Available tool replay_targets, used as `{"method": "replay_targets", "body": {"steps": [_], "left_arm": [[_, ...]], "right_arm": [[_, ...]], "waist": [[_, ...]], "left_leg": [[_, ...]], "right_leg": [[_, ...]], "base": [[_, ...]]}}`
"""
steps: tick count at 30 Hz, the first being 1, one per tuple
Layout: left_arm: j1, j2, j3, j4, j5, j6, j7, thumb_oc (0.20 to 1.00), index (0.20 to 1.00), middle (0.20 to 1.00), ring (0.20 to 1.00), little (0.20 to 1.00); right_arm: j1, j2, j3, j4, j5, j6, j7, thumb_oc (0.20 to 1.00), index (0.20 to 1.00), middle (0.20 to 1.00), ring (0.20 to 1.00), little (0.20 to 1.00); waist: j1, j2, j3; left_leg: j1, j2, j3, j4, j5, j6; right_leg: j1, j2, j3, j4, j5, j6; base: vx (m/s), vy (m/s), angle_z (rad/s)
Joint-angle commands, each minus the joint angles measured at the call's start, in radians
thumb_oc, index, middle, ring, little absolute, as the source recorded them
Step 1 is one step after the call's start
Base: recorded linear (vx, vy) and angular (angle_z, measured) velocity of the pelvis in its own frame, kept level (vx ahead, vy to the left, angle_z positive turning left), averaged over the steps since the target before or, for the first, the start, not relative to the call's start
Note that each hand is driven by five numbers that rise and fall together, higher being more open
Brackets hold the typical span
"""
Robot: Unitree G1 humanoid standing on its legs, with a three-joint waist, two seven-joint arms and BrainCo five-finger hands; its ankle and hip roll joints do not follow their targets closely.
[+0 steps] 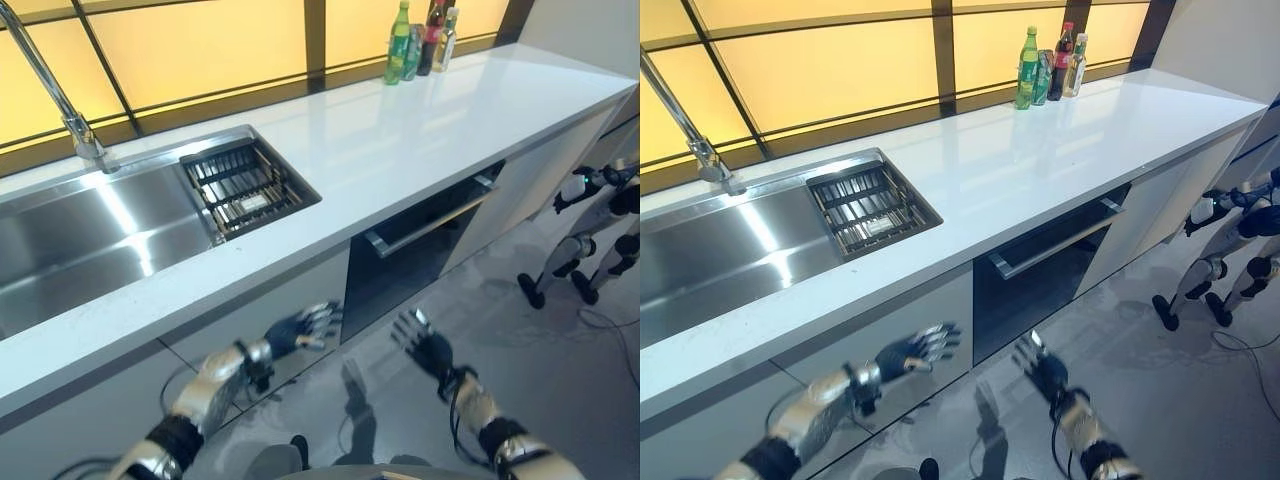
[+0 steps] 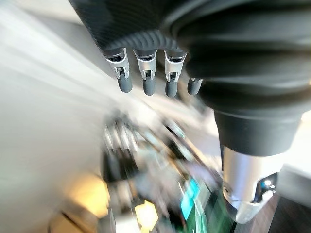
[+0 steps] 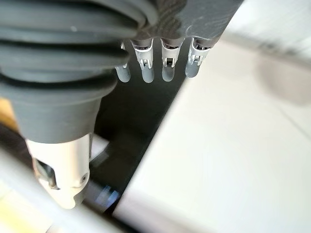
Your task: Pick up plates and place into dishwasher.
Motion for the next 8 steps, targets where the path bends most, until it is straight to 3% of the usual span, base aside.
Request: {"method": "replay_targets", "body": {"steps": [1,3,5,6,8], "left_arm": [[0.003,-0.095,0.044,0.050,0.048,-0.078,0.056,1.000,1.000,1.000,1.000,1.000],[-0.015,-0.163,0.101,0.210,0.026,-0.023,0.073,1.000,1.000,1.000,1.000,1.000],[-0.029,-0.192,0.124,0.298,0.016,0.028,0.147,1.000,1.000,1.000,1.000,1.000],[-0.032,-0.206,0.143,0.348,0.004,0.063,0.197,1.000,1.000,1.000,1.000,1.000],[-0.033,-0.216,0.187,0.438,0.051,0.071,0.269,1.000,1.000,1.000,1.000,1.000]], "right_arm": [[-0.016,0.024,0.015,-0.014,-0.064,0.062,-0.034,1.000,1.000,1.000,1.000,1.000],[0.014,0.052,0.015,0.018,-0.061,0.113,-0.064,1.000,1.000,1.000,1.000,1.000],[0.023,0.066,0.021,0.045,-0.122,0.152,-0.078,1.000,1.000,1.000,1.000,1.000],[0.027,0.075,0.028,0.056,-0.125,0.203,-0.071,1.000,1.000,1.000,1.000,1.000],[0.032,0.079,0.037,0.060,-0.160,0.191,-0.047,1.000,1.000,1.000,1.000,1.000]], "waist": [[-0.017,0.021,-0.016],[-0.029,0.018,-0.029],[-0.037,0.016,-0.036],[-0.040,0.012,-0.040],[-0.040,0.007,-0.042]], "left_leg": [[0.074,0.029,0.024,-0.071,-0.075,-0.004],[0.085,0.028,0.029,-0.107,-0.062,-0.009],[0.089,0.026,0.032,-0.113,-0.063,-0.010],[0.089,0.026,0.038,-0.109,-0.064,-0.010],[0.090,0.024,0.040,-0.097,-0.071,-0.009]], "right_leg": [[0.011,0.012,0.045,-0.171,0.111,0.025],[0.021,0.018,0.041,-0.206,0.122,0.028],[0.026,0.019,0.039,-0.217,0.122,0.029],[0.025,0.018,0.037,-0.212,0.119,0.028],[0.028,0.016,0.030,-0.203,0.109,0.026]], "base": [[0.03,0.016,-0.10],[0.01,0.007,-0.02],[0.02,0.015,-0.05],[0.01,0.012,-0.09],[0.03,0.003,-0.06]]}}
